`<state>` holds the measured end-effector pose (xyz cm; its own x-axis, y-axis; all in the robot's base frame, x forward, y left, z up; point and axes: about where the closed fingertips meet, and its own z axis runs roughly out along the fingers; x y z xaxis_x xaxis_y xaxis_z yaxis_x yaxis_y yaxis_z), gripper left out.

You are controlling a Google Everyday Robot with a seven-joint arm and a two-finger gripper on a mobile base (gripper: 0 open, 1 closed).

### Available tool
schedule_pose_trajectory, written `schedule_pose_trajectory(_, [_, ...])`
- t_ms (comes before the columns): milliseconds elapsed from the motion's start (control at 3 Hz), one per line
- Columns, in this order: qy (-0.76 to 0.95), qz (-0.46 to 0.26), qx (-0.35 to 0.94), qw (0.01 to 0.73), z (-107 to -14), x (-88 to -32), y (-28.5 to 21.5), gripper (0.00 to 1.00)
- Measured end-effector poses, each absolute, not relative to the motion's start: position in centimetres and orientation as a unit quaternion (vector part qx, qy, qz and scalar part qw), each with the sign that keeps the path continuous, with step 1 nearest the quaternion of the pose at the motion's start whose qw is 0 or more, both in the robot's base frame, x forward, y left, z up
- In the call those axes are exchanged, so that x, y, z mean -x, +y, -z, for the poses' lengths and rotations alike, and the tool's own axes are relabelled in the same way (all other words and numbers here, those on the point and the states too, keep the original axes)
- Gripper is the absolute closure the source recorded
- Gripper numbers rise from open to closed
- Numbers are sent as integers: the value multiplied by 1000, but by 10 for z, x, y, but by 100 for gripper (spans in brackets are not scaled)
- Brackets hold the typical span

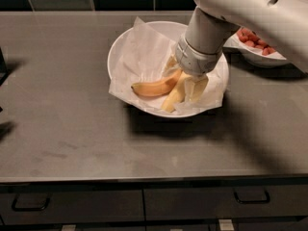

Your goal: Pick banana from white bowl

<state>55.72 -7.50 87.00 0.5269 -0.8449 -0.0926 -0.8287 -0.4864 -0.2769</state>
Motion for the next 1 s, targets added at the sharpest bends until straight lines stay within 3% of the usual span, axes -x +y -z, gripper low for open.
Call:
schedule_pose_trajectory(333, [487, 40, 861, 144, -875, -563, -76, 36])
schedule_pose_trajectory(1000, [485, 52, 860, 150, -883, -571, -76, 49])
